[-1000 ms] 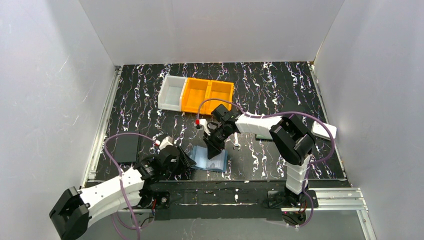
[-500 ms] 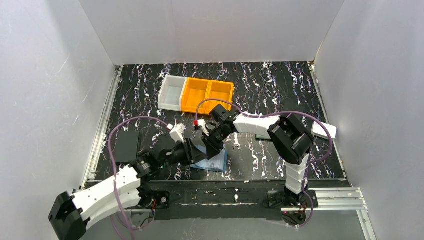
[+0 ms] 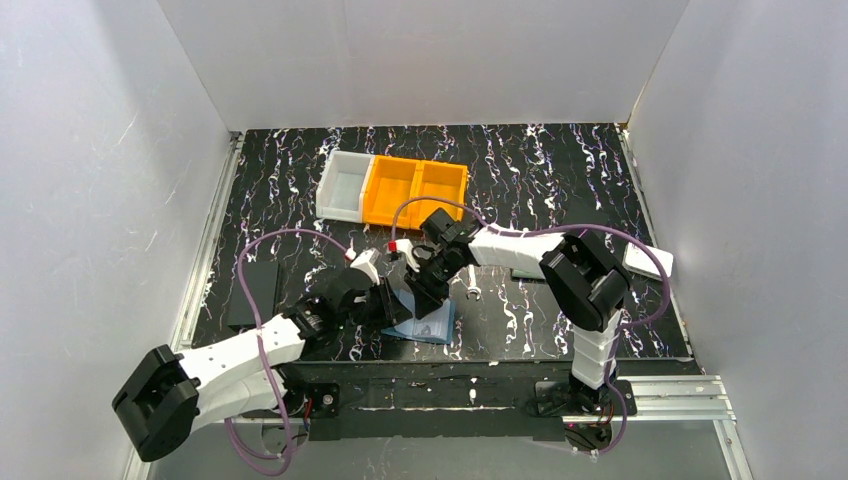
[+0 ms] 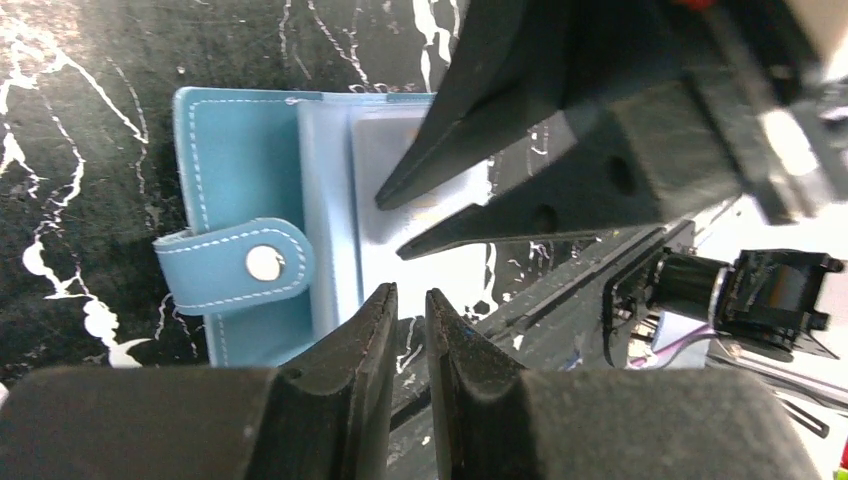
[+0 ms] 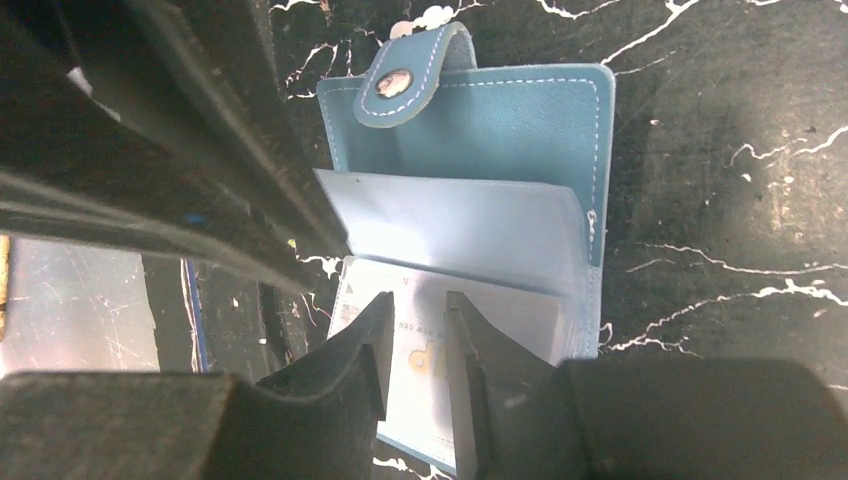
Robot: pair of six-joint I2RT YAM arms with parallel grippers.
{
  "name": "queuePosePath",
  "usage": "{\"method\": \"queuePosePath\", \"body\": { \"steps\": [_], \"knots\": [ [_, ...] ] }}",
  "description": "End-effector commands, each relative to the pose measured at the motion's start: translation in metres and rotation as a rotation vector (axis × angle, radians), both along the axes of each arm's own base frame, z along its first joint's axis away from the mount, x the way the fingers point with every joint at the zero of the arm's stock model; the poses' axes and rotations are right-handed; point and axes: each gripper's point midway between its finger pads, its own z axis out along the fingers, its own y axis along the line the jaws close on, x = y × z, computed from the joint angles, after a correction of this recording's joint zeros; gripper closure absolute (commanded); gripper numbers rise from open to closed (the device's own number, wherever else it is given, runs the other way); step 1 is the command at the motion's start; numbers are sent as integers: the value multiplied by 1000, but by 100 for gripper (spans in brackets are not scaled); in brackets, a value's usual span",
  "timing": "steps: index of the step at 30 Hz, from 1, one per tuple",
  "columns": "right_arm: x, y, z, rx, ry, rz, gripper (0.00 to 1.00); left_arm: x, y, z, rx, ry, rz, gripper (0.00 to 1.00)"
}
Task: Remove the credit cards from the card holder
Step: Remove the credit card from the card holder.
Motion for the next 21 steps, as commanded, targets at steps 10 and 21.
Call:
{"method": "queuePosePath", "body": {
  "steps": [10, 21],
  "knots": [
    [1, -32, 35, 16, -46, -50, 57, -2, 16, -57, 155, 79, 19, 86],
    [-18, -33, 49, -2, 243, -268, 55, -11, 11, -68, 83, 128, 32, 86]
  ]
}}
